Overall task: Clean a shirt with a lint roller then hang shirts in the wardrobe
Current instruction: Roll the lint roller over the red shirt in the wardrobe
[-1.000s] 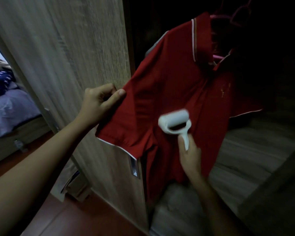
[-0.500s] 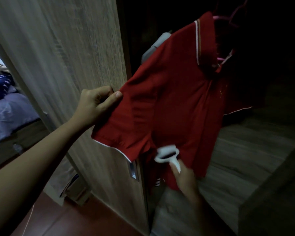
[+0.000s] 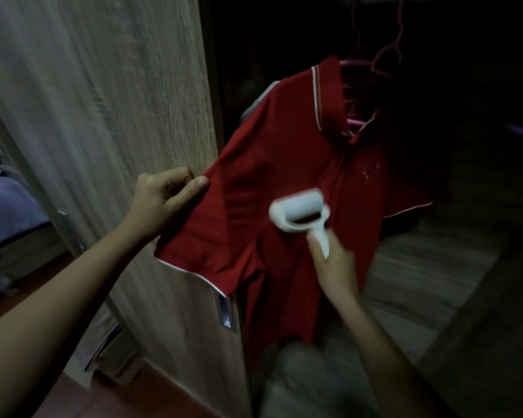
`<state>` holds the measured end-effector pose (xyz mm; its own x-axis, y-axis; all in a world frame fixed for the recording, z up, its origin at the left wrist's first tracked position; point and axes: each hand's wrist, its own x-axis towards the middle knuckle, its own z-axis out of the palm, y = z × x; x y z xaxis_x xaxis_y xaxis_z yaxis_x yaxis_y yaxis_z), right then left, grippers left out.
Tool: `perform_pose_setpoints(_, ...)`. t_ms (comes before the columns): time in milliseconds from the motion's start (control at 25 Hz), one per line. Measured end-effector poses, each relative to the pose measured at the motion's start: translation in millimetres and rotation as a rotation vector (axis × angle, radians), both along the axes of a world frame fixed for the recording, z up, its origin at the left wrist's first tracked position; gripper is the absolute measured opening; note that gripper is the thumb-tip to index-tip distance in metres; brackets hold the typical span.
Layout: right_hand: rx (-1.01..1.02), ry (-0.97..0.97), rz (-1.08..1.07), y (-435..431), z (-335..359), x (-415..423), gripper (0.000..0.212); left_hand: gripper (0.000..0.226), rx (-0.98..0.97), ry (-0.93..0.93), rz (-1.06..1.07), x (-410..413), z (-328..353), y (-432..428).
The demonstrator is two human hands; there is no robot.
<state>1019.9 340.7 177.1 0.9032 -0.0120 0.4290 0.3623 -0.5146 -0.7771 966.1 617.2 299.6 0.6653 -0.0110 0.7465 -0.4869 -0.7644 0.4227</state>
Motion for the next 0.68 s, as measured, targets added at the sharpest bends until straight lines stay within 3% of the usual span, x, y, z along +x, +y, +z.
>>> perform_pose_setpoints(80, -0.090, 0.200, 0.045, 5.4, -64.3, -9.3, 0.028, 0.037, -0.007, -0.006, -0.008, 0.9, -0.3, 1.8)
perform_pose_setpoints(200, -0.117, 0.259, 0.078, -2.1, -96.1, -10.7, 0.026, 0.036, 0.005, -0.005, -0.025, 2.4, 0.3, 3.0)
perform_pose_setpoints(520, 0.118, 0.007, -0.132, -72.3, 56.7, 76.4, 0.031, 0.031, -0.011, -0.006, -0.008, 1.1, -0.4, 1.5)
perform_pose_setpoints(600, 0.110, -0.018, -0.092, -64.5, 57.4, 75.4, 0.029, 0.030, -0.014, -0.010, -0.013, 0.8, 0.2, 0.3)
perform_pose_setpoints(680, 0.075, 0.035, 0.015, -45.1, 11.0, 61.4, 0.023, 0.031, -0.009, -0.016, -0.008, 0.7, 0.4, 0.1)
